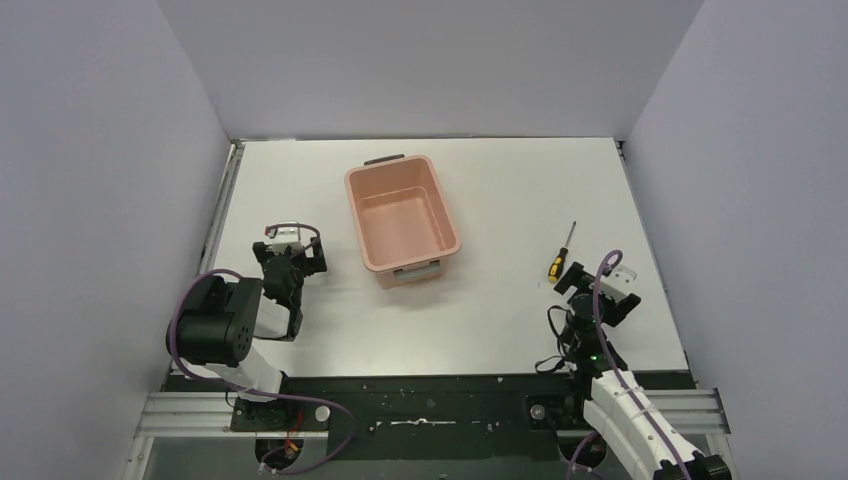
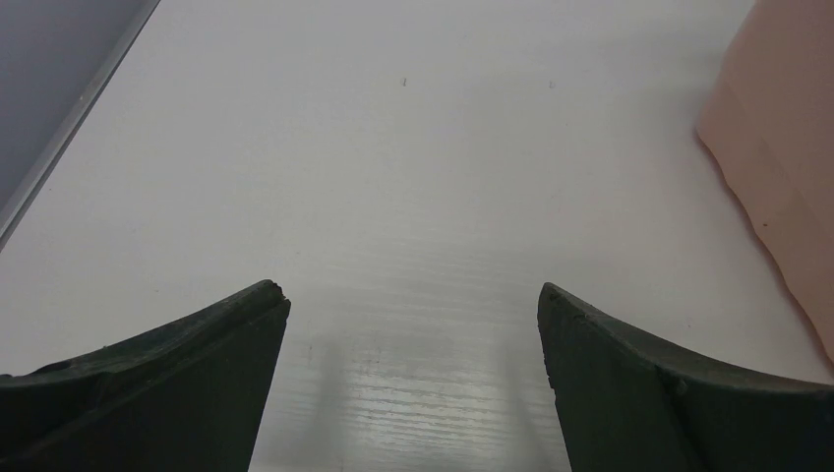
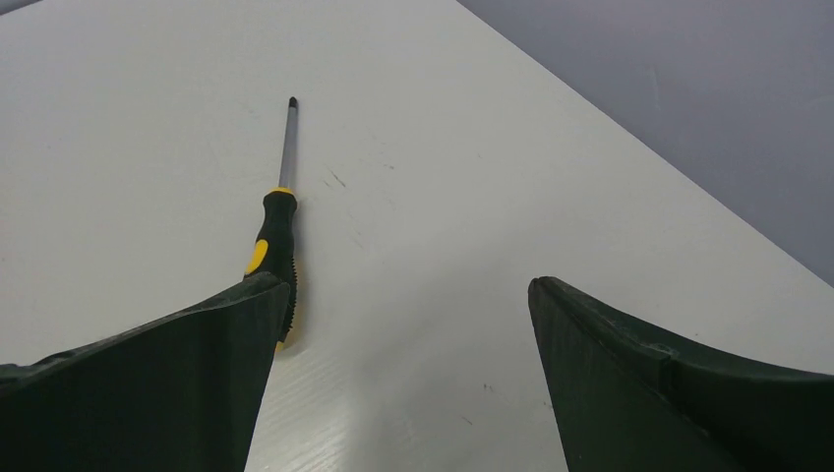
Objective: Put the screwdriver in the bin
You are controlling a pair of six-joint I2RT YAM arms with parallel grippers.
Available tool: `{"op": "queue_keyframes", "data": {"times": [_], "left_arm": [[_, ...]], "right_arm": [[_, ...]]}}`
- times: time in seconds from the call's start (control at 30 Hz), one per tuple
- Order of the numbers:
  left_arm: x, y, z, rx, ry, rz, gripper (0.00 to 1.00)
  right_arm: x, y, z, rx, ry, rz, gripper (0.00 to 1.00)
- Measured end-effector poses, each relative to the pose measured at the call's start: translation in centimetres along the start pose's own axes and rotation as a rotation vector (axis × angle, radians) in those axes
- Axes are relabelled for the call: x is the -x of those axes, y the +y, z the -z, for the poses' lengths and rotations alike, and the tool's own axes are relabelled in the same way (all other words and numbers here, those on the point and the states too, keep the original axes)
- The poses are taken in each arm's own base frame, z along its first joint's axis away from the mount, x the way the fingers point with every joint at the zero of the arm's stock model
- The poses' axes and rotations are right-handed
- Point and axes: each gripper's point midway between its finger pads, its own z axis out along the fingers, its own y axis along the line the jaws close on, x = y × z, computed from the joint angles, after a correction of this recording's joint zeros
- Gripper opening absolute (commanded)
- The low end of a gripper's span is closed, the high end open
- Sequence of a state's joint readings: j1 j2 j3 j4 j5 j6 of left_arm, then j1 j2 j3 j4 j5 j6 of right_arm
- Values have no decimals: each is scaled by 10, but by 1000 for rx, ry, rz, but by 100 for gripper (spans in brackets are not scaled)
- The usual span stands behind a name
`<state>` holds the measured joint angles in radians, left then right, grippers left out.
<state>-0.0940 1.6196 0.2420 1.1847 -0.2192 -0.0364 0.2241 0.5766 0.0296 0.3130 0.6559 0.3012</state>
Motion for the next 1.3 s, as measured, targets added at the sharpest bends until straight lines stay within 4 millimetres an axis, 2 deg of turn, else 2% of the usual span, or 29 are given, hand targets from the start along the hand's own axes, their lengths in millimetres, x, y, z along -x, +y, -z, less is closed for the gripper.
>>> {"op": "queue_keyframes", "data": {"times": [0.07, 0.17, 0.3, 0.43, 0.53, 0.63, 0.77, 0.9, 0.93, 0.97, 1.0, 1.13, 1.3], "left_arm": [[0, 0, 0, 0, 0, 0, 97], [0, 0, 0, 0, 0, 0, 97], [0, 0, 0, 0, 0, 0, 97], [0, 0, 0, 0, 0, 0, 97], [0, 0, 0, 0, 0, 0, 97], [0, 0, 0, 0, 0, 0, 97], [0, 0, 0, 0, 0, 0, 97], [0, 0, 0, 0, 0, 0, 97], [0, 0, 0, 0, 0, 0, 97], [0, 0, 0, 0, 0, 0, 97], [0, 0, 0, 0, 0, 0, 97], [0, 0, 0, 0, 0, 0, 97], [0, 0, 0, 0, 0, 0, 97]], "right_arm": [[-2, 0, -1, -12, 22, 18, 100], [10, 7, -7, -21, 41, 36, 100], [51, 34, -21, -6, 68, 54, 100], [97, 68, -52, 5, 150, 62, 100], [106, 76, -85, 11, 267, 67, 100], [84, 82, -107, 37, 412, 94, 98], [23, 85, -114, 80, 637, 146, 91], [-40, 79, -105, 94, 847, 195, 76], [-53, 77, -103, 95, 888, 204, 71], [-62, 77, -100, 99, 920, 209, 61], [-69, 79, -98, 107, 939, 197, 48], [-70, 81, -97, 130, 938, 195, 0], [-66, 79, -96, 134, 952, 212, 0]]}}
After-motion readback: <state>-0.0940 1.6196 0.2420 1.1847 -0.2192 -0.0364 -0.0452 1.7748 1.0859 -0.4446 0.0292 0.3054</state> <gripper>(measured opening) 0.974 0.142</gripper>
